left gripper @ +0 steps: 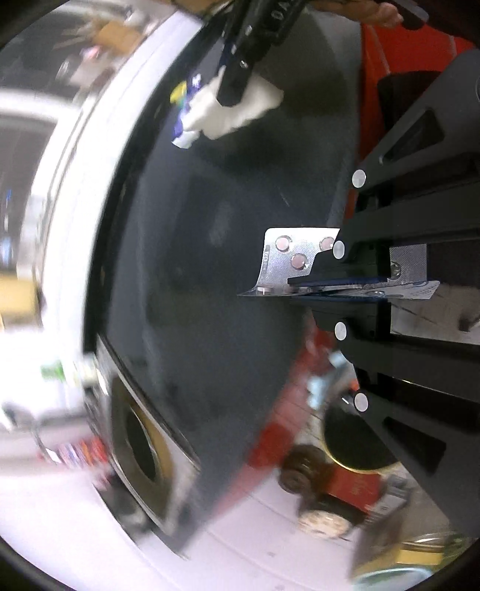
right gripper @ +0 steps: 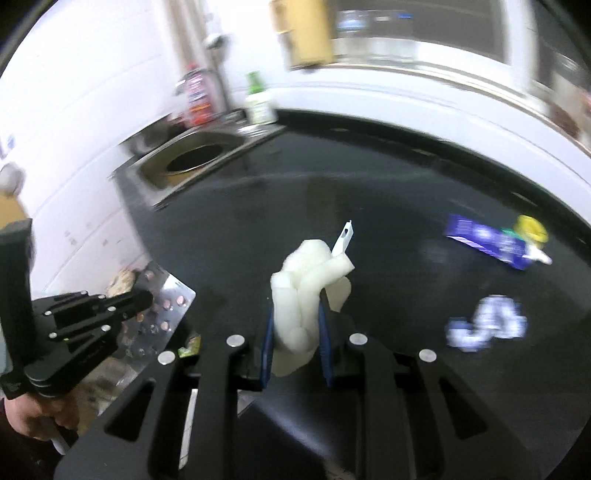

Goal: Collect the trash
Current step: 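Carry both items over the floor bin and open both tools to drop them, then move both tools back over the counter, then grasp the crumpled blue-white paper with the left tool while the right tool grasps the green marker, then carry both items over the floor bin and open both tools to drop them, then move both tools back over the counter, then grasp the blue tube with the left tool while the right tool grasps the yellow tape roll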

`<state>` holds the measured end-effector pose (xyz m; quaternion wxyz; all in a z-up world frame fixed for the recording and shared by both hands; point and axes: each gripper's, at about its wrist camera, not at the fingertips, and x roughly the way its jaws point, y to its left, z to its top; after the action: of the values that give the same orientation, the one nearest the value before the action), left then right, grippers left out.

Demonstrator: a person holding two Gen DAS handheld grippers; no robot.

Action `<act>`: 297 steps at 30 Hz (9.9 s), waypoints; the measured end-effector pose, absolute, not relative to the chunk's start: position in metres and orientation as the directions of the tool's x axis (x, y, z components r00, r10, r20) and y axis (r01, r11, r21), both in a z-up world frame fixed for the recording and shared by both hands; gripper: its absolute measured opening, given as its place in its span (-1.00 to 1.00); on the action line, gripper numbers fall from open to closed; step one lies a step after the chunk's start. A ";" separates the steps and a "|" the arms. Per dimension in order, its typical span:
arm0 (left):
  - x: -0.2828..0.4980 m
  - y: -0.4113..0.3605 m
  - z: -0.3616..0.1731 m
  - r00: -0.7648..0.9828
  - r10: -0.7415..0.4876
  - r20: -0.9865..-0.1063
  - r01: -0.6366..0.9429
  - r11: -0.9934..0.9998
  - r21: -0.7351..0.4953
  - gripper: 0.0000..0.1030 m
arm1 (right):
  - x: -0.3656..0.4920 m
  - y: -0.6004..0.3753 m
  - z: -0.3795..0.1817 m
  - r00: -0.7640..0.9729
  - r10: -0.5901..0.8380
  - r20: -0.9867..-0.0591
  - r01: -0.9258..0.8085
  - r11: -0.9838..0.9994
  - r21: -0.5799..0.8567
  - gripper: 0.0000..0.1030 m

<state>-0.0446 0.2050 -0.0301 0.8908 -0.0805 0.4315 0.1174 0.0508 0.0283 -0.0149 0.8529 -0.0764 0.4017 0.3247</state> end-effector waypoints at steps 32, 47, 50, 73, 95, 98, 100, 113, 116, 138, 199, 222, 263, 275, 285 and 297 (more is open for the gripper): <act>-0.169 0.414 -0.196 0.380 0.241 -0.893 -0.673 0.735 -0.088 -0.93 | -0.057 0.342 -0.165 -0.038 0.556 -0.830 -0.896 0.349 0.275 -0.59; -0.172 0.432 -0.213 0.383 0.233 -0.894 -0.697 0.708 -0.114 0.62 | -0.044 0.359 -0.186 -0.039 0.545 -0.838 -0.894 0.355 0.273 0.61; -0.174 0.435 -0.208 0.393 0.260 -0.882 -0.697 0.710 -0.101 0.62 | -0.042 0.358 -0.186 -0.040 0.543 -0.838 -0.890 0.362 0.277 0.61; -0.134 0.335 -0.111 0.587 0.204 -0.784 -0.476 0.870 -0.130 0.62 | -0.017 0.164 -0.030 0.294 0.629 -0.720 -0.820 0.553 0.149 0.67; 0.069 -0.025 -0.031 0.658 -0.248 -0.710 0.407 0.912 0.058 0.67 | 0.051 -0.222 0.010 0.652 0.380 -0.657 -0.472 0.881 0.042 0.69; 0.091 -0.042 -0.037 0.636 -0.249 -0.731 0.421 0.905 0.059 0.67 | 0.060 -0.232 0.005 0.646 0.367 -0.669 -0.474 0.880 0.025 0.69; 0.103 -0.049 -0.041 0.622 -0.247 -0.743 0.432 0.899 0.063 0.67 | 0.068 -0.239 -0.001 0.640 0.358 -0.680 -0.478 0.878 0.013 0.69; 0.176 -0.069 -0.086 0.494 -0.273 -0.825 0.518 0.855 0.027 0.65 | 0.228 -0.256 -0.082 0.489 0.280 -0.826 -0.558 0.828 -0.050 0.69; 0.186 -0.073 -0.086 0.497 -0.285 -0.819 0.528 0.849 0.025 0.52 | 0.270 -0.250 -0.094 0.468 0.285 -0.837 -0.591 0.805 -0.055 0.69; 0.177 -0.061 -0.069 0.546 -0.261 -0.796 0.420 0.907 -0.009 -0.30 | 0.263 -0.211 -0.077 0.510 0.307 -0.803 -0.613 0.785 -0.089 -0.74; -0.134 0.301 -0.052 0.584 0.250 -0.773 -0.402 0.916 -0.008 -0.30 | -0.027 0.190 -0.050 0.074 0.667 -0.741 -0.836 0.447 0.319 -0.74; -0.161 0.400 -0.183 0.463 0.231 -0.856 -0.533 0.844 -0.061 0.40 | -0.036 0.336 -0.157 -0.074 0.533 -0.843 -0.836 0.428 0.343 0.45; 0.061 -0.013 0.006 0.652 -0.342 -0.677 0.549 0.829 0.110 0.78 | 0.101 -0.214 0.020 0.616 0.293 -0.731 -0.333 0.938 0.096 0.65; 0.164 -0.061 -0.040 0.565 -0.277 -0.777 0.645 0.736 0.206 0.78 | 0.138 -0.279 -0.015 0.561 0.237 -0.793 -0.286 0.955 0.082 0.66; 0.250 -0.066 -0.062 0.491 -0.345 -0.800 0.746 0.640 0.182 0.88 | 0.228 -0.263 -0.066 0.457 0.233 -0.859 -0.353 0.933 0.065 0.66; 0.279 -0.084 -0.063 0.417 -0.481 -0.771 0.847 0.513 0.138 0.60 | 0.338 -0.249 -0.090 0.439 0.258 -0.861 -0.522 0.853 -0.010 0.67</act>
<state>0.2786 -0.0842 -0.0626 0.7987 0.2658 0.3440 -0.4159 0.3383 -0.2489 -0.0897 0.8368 -0.1388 0.4756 0.2332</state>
